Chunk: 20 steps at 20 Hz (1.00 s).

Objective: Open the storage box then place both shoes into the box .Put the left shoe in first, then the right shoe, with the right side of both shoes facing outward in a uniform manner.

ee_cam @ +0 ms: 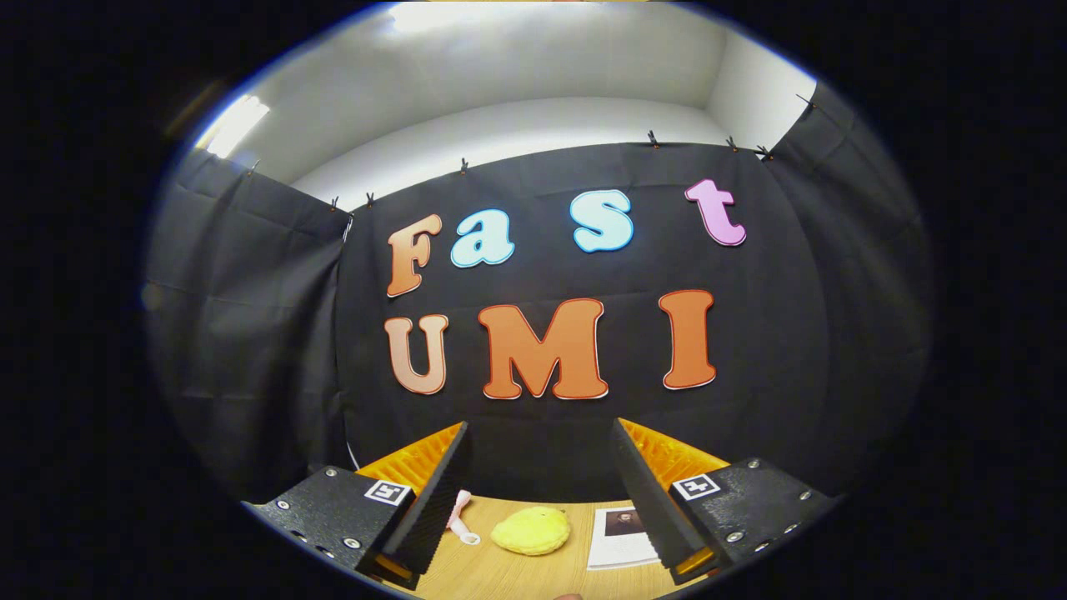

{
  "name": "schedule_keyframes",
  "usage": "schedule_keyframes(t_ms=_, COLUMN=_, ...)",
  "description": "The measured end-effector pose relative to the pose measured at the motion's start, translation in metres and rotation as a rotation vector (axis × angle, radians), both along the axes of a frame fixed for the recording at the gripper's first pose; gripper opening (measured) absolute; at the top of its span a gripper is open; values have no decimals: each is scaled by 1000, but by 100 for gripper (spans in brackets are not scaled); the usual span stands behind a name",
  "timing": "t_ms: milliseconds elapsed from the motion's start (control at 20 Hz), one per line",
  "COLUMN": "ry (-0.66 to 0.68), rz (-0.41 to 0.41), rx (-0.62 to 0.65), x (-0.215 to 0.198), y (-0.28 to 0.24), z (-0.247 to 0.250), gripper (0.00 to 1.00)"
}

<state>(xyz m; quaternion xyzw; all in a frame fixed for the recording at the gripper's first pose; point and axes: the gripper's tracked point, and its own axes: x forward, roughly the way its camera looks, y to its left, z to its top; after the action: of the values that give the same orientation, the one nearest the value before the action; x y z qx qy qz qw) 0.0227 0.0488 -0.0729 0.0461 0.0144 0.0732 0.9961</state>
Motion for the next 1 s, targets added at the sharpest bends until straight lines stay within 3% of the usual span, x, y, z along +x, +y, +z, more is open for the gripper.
schedule_keyframes(t_ms=450, ry=-76, rz=25, rx=-23, x=4, y=12, z=19, gripper=98)
schedule_keyframes(t_ms=1000, ry=-64, rz=38, rx=-22, x=-1, y=14, z=21, gripper=98)
